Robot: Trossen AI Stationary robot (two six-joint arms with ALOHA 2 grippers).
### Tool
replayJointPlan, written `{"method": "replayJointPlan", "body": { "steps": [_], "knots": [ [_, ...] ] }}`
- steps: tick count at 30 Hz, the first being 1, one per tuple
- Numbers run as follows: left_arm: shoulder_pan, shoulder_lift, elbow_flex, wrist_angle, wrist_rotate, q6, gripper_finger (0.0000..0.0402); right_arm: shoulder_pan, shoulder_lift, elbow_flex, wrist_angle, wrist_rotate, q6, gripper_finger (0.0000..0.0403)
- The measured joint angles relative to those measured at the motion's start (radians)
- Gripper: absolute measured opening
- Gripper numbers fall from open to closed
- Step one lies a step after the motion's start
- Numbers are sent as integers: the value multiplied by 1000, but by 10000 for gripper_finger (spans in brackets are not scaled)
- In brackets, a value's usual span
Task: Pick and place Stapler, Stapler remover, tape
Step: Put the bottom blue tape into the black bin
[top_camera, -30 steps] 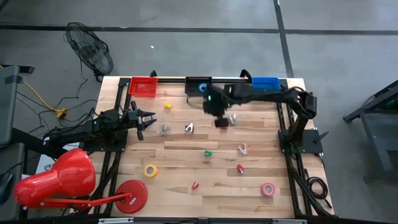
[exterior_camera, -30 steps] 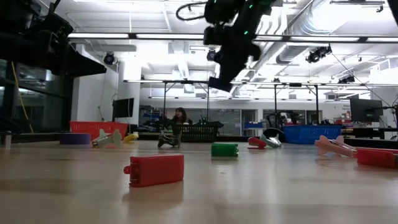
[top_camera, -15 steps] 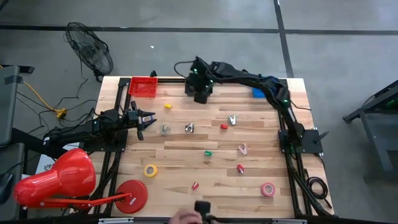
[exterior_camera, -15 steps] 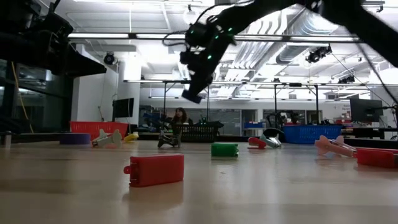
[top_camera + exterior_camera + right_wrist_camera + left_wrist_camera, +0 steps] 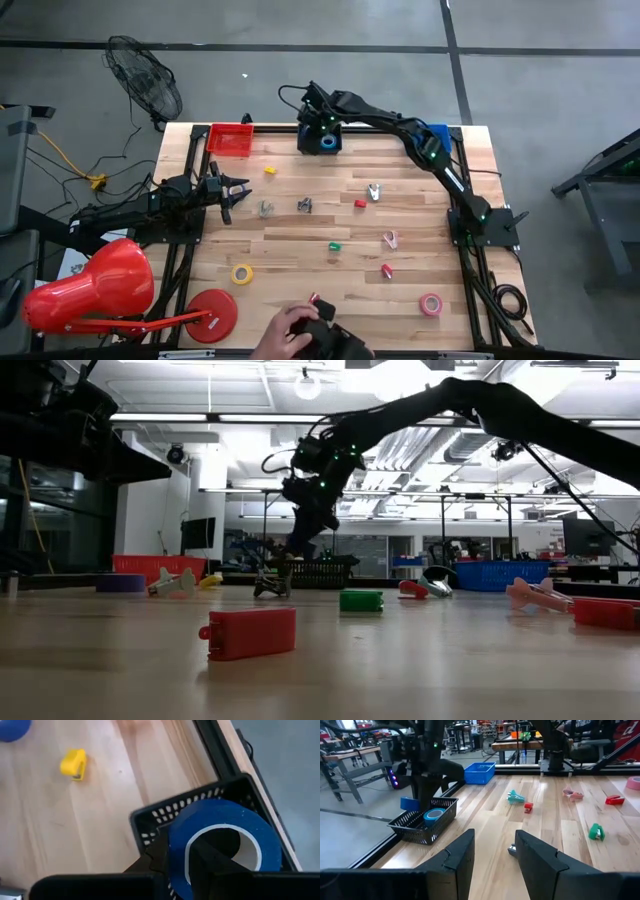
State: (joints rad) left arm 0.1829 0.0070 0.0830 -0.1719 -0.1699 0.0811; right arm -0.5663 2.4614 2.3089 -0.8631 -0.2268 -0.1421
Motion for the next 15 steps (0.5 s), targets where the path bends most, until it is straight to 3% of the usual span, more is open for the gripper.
{"method": "replayJointPlan", "body": {
  "steps": [15],
  "knots": [
    [0, 0, 0, -1, -1, 0, 138, -8, 0, -129, 168, -61, 9, 32]
  ]
}}
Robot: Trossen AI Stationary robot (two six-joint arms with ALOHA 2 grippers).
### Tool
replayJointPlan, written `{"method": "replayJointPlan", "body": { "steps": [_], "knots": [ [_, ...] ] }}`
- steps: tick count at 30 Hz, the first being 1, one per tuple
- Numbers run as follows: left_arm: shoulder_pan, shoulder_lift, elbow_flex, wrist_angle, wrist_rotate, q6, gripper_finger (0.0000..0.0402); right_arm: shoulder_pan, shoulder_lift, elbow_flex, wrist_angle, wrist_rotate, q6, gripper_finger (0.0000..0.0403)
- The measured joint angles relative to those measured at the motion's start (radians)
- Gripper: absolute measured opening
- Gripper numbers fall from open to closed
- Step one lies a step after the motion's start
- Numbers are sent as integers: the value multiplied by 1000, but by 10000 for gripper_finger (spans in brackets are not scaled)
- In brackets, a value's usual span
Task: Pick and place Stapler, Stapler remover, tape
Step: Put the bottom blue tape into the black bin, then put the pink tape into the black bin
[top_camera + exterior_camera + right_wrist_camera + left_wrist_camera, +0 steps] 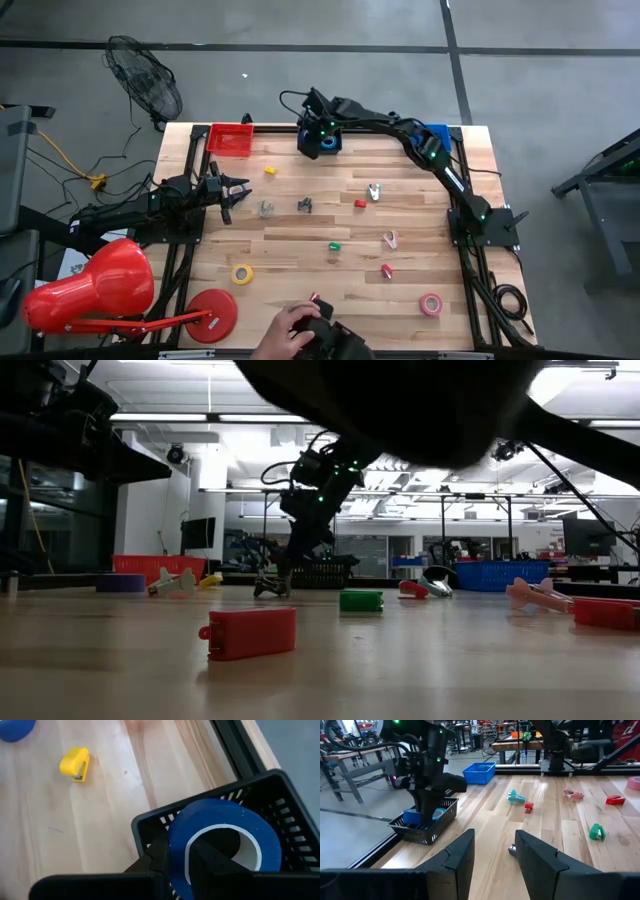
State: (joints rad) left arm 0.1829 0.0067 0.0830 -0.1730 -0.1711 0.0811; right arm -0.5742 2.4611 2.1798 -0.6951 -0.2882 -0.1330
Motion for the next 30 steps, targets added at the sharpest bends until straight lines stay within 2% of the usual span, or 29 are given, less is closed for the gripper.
{"method": "replayJointPlan", "body": {
  "steps": [6, 9, 18, 26, 30],
  "knots": [
    [0, 0, 0, 0, 0, 0, 138, -4, 0, -19, 5, 3, -2, 32],
    [0, 0, 0, 0, 0, 0, 138, -3, 0, -19, 11, 49, 1, 32],
    [0, 0, 0, -1, -1, 0, 138, -3, 0, -19, 9, 53, -2, 121],
    [0, 0, 0, -1, -1, 0, 138, -3, 0, 13, 12, 72, 54, 143],
    [0, 0, 0, -1, -1, 0, 138, -3, 0, 83, -94, 72, 64, 146]
  ]
}}
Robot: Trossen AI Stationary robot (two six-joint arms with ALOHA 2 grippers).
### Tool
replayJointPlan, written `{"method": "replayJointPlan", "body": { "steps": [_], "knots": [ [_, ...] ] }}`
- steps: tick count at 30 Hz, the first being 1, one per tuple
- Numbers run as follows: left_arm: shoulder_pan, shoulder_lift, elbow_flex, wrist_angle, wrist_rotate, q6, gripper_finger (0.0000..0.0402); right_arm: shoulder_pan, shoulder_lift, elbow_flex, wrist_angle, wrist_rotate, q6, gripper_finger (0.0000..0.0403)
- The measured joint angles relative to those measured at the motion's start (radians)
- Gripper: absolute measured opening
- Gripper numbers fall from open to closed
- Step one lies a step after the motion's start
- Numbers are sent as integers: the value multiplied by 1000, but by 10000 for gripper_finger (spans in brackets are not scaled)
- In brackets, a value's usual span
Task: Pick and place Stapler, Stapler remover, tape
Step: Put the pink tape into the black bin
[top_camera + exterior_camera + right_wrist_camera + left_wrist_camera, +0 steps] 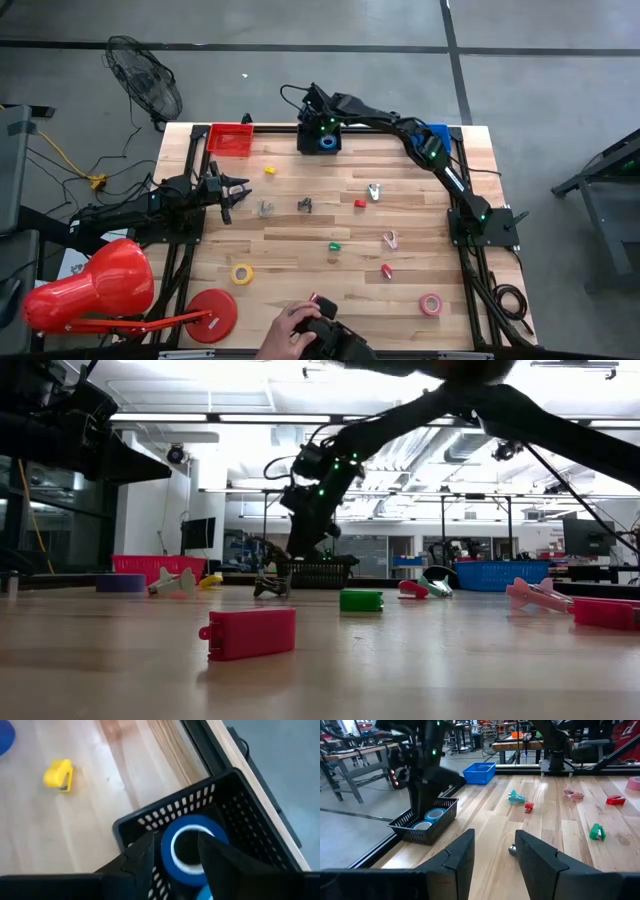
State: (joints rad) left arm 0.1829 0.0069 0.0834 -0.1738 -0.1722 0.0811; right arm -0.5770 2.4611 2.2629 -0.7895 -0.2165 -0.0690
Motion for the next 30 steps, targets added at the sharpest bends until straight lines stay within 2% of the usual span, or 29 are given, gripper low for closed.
{"method": "replayJointPlan", "body": {
  "steps": [5, 11, 15, 21, 30],
  "knots": [
    [0, 0, 0, 0, 0, 0, 138, 6, -9, 94, -205, -29, -9, 146],
    [0, 0, 0, 0, -1, 0, 138, 32, -142, -57, -306, -44, 10, 146],
    [0, 0, 0, 0, 2, 0, 138, 60, -271, -231, -270, -37, 42, 146],
    [0, 0, 0, 0, 5, 0, 138, 127, -509, -603, -117, 8, 140, 146],
    [0, 0, 0, 0, 6, 0, 138, 298, -866, -1079, 9, 42, 352, 146]
  ]
}}
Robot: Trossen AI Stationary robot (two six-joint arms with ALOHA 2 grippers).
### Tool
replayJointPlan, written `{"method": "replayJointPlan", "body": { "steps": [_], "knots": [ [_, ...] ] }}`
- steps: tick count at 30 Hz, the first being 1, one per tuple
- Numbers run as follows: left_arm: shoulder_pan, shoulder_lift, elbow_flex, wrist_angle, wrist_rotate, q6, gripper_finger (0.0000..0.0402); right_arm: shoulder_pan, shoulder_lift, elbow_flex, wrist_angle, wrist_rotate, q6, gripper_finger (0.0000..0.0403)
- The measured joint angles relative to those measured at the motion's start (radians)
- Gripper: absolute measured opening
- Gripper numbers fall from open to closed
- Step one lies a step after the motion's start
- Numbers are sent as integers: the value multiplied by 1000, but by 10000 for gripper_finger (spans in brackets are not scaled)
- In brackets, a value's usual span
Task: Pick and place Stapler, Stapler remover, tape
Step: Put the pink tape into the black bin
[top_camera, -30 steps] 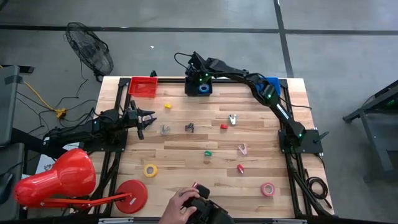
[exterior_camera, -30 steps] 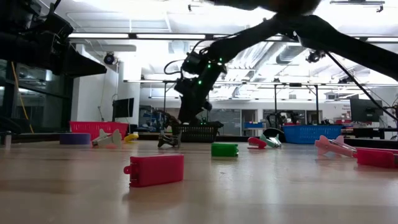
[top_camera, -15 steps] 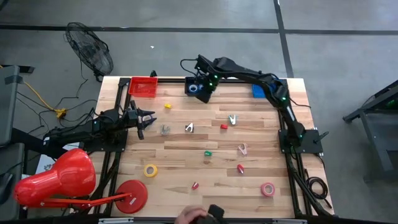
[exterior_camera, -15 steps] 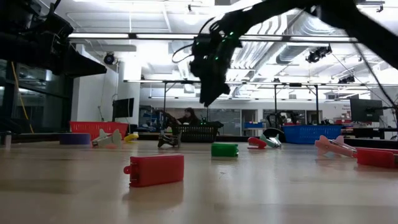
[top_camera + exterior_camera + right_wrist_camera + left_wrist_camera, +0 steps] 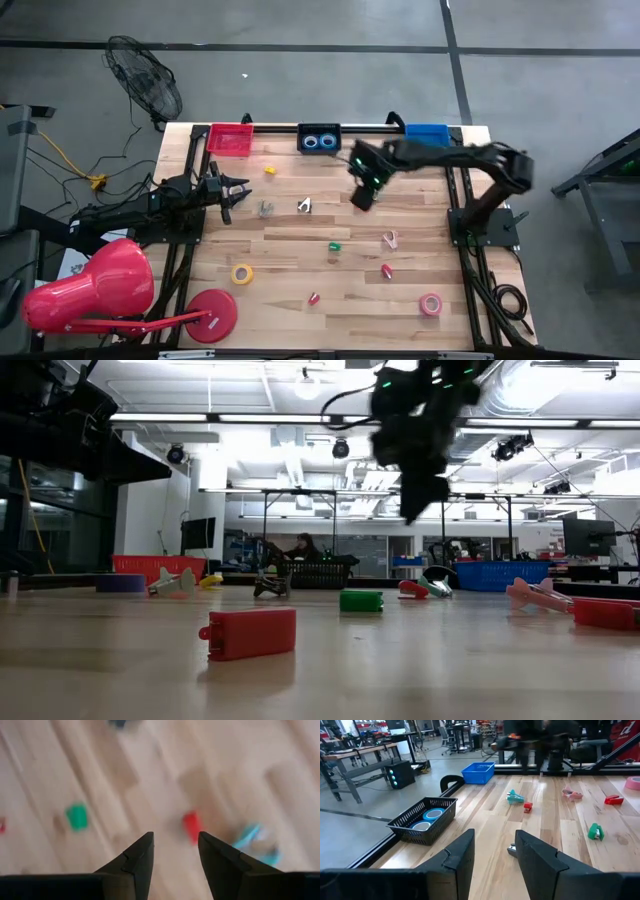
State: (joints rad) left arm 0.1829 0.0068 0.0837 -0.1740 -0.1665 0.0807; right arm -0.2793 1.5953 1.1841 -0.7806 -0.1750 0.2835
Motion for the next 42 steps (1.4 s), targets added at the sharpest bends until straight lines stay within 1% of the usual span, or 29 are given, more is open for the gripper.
{"method": "replayJointPlan", "body": {
  "steps": [4, 10, 13, 19, 27, 30, 36, 42],
  "knots": [
    [0, 0, 0, 0, 0, 0, 138, 96, -127, -156, 0, -5, 124, 145],
    [0, 0, 0, 0, 0, 0, 138, 258, -275, -341, 22, -45, 407, 146],
    [0, 0, 0, 0, 0, 0, 138, 347, -327, -414, 48, -59, 536, 145],
    [0, 0, 0, 0, 1, 0, 138, 536, -396, -522, 122, -129, 728, 146],
    [0, 0, 0, 0, 1, 0, 138, 754, -413, -545, 126, -149, 867, 146],
    [0, 0, 0, 0, 1, 0, 138, 827, -413, -545, 125, -141, 919, 145],
    [0, 0, 0, 0, 1, 0, 138, 965, -413, -545, 125, -68, 1069, 144],
    [0, 0, 0, 0, 1, 0, 138, 1074, -411, -545, 125, 11, 1238, 144]
  ]
}}
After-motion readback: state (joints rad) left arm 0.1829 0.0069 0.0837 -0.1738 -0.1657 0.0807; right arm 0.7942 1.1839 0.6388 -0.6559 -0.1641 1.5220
